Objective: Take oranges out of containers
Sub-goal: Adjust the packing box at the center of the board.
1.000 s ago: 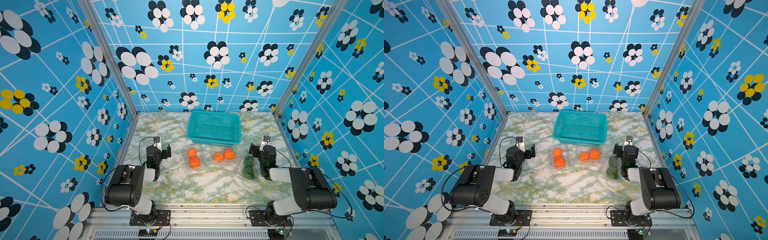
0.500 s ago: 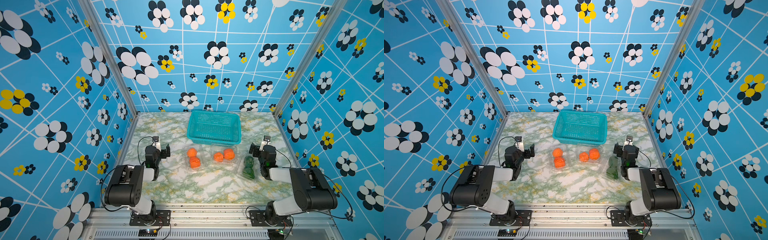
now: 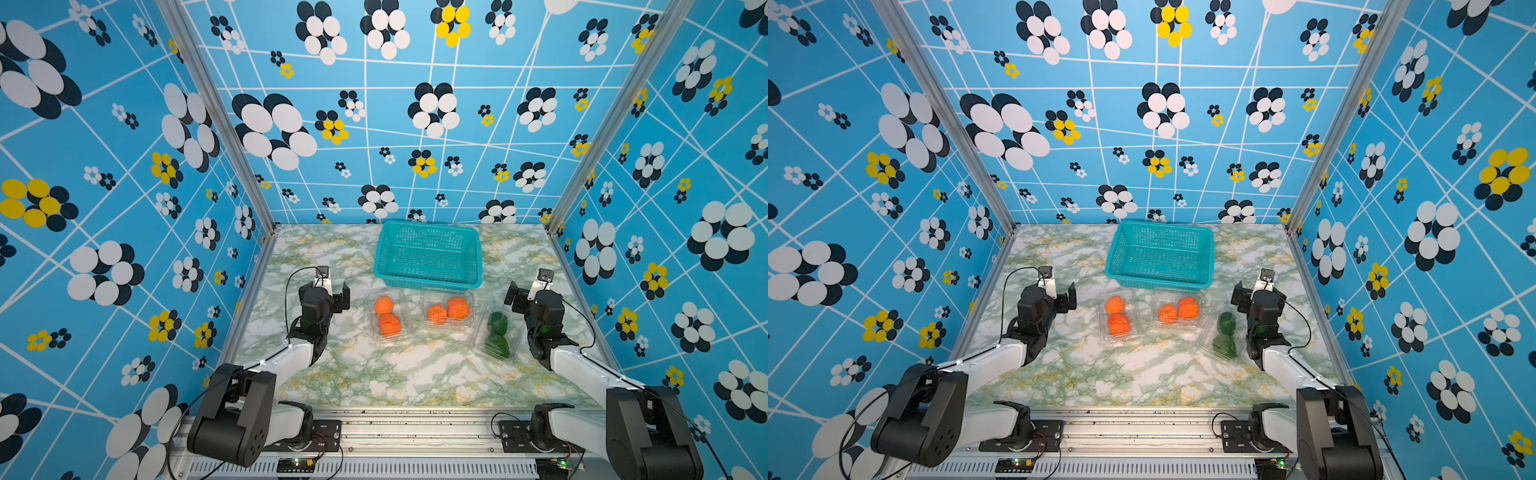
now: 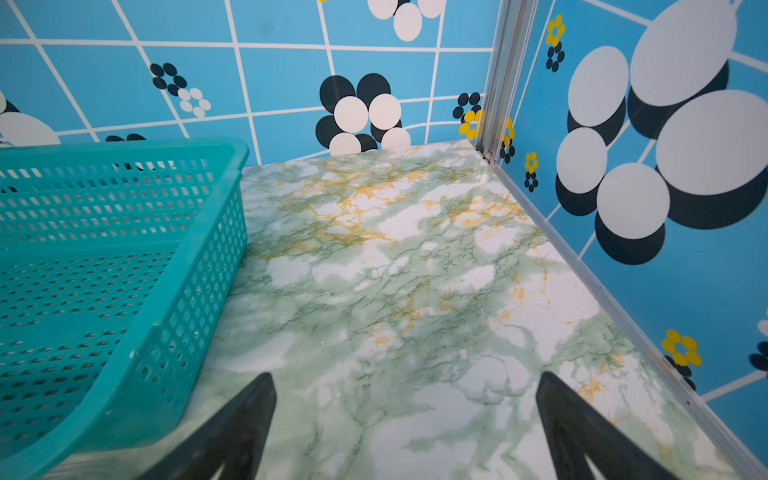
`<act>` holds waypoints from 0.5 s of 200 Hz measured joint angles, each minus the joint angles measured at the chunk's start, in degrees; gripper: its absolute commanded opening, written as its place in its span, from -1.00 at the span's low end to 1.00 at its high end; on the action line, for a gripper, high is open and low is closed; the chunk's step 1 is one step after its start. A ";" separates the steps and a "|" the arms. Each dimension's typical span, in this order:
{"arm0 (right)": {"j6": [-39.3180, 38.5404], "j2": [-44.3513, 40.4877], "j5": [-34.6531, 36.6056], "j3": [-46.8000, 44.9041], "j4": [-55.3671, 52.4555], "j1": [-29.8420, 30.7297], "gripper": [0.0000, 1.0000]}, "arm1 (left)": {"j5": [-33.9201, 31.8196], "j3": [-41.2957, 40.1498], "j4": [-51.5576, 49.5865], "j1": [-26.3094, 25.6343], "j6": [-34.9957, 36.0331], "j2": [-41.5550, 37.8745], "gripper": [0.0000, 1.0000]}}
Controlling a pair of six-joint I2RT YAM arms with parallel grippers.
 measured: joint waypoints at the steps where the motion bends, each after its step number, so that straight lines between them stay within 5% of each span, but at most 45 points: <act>1: 0.02 -0.02 -0.20 0.11 -0.42 0.02 0.99 | -0.26 0.04 -0.39 -0.44 0.17 -0.35 0.99; 42: 1.20 -1.31 -2.16 5.88 -14.82 2.45 0.99 | -8.22 3.67 -9.57 -12.33 2.95 -8.57 0.99; 100: 6.73 -9.86 -6.43 12.20 -35.28 2.54 0.98 | -12.70 14.12 -26.29 -27.80 2.64 -5.49 0.99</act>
